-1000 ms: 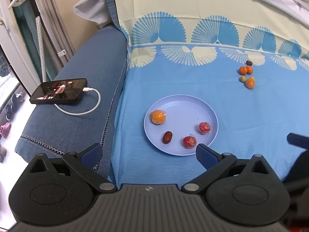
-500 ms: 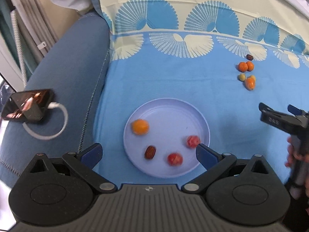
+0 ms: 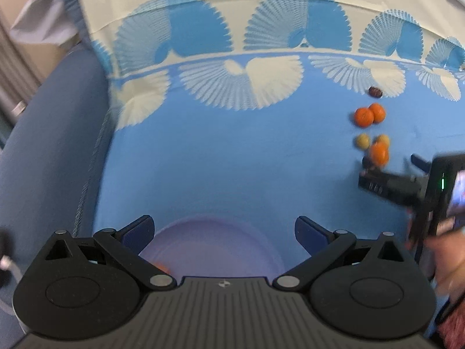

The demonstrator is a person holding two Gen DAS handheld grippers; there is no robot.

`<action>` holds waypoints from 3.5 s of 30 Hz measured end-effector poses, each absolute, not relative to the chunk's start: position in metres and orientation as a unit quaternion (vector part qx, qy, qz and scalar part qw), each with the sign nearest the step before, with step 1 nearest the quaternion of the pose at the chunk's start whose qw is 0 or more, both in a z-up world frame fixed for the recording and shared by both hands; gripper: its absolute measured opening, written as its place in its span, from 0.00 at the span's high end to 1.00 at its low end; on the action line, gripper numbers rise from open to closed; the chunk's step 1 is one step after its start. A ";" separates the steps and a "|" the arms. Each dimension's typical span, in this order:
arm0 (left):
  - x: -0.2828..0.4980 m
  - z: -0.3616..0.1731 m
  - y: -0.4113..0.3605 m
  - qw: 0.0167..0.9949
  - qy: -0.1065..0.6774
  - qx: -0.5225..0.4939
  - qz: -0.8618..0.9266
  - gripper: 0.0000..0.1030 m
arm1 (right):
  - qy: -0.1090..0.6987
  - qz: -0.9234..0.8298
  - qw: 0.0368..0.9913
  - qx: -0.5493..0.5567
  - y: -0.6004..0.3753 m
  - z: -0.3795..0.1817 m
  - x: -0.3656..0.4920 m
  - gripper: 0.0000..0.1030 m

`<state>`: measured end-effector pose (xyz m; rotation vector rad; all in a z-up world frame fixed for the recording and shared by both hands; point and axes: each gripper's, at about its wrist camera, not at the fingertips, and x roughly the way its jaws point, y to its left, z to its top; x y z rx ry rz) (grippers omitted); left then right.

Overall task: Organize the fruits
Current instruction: 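Grasp a yellow fruit with the left tool while the right tool grasps a wrapped mandarin, then carry the yellow fruit and mandarin over the lavender plate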

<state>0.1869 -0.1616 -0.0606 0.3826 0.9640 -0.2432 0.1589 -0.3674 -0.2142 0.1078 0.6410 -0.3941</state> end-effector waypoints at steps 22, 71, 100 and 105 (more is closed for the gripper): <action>0.263 -0.186 -0.369 0.799 0.458 0.231 -0.313 0.74 | 0.322 -0.315 0.886 0.115 -0.456 -0.211 0.125 0.65; -0.050 0.016 0.020 0.904 0.383 0.108 -0.155 0.74 | 0.302 0.011 0.953 -0.018 -0.125 -0.018 -0.125 0.67; -0.025 0.005 0.027 0.898 0.404 0.085 -0.151 0.74 | 0.333 0.015 0.942 -0.035 -0.119 -0.026 -0.110 0.67; -0.013 -0.003 0.029 0.894 0.417 0.084 -0.142 0.74 | 0.343 0.015 0.938 -0.039 -0.118 -0.031 -0.101 0.67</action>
